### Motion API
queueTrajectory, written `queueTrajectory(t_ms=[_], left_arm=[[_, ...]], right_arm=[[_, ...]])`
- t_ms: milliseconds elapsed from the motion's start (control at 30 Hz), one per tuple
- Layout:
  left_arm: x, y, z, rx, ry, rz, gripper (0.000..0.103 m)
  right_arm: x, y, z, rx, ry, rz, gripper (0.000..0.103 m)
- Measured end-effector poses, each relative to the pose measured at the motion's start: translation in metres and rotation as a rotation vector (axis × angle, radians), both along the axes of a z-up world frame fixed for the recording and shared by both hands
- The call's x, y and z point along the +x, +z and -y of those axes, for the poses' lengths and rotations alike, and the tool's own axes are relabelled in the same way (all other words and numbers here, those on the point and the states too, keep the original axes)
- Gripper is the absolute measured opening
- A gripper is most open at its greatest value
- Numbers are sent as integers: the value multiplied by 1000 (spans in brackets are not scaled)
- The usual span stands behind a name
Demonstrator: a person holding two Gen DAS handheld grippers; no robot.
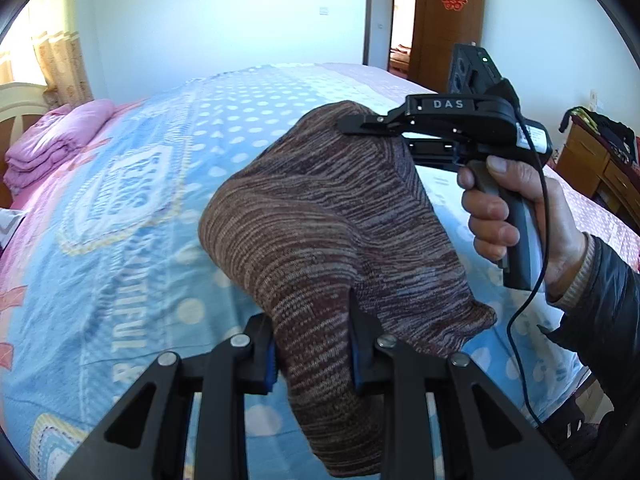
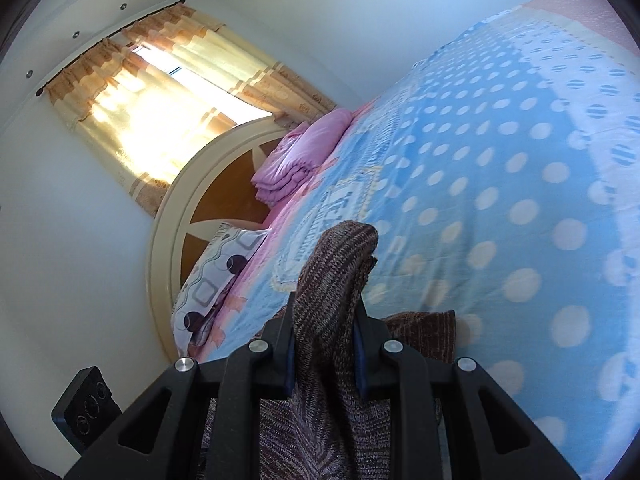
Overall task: Fold small clothes
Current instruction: 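Lift the folded brown sweater with both tools and carry it along the bed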
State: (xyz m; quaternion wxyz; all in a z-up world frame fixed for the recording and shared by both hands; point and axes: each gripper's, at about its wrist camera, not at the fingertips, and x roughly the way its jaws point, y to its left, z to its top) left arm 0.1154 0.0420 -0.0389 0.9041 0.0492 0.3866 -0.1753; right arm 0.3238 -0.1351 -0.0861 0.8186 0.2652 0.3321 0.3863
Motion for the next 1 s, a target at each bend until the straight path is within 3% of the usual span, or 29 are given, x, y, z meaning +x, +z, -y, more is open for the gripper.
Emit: queueTrajectory(t_ms=[600,1000], left_arm=[[-22,1,-85,1,169,46,27],[-41,1,-119,11,260,68,27]], right_arm=[[13,18,-125,-8,174,26,22],[15,20,-194,-20,269,19,22]])
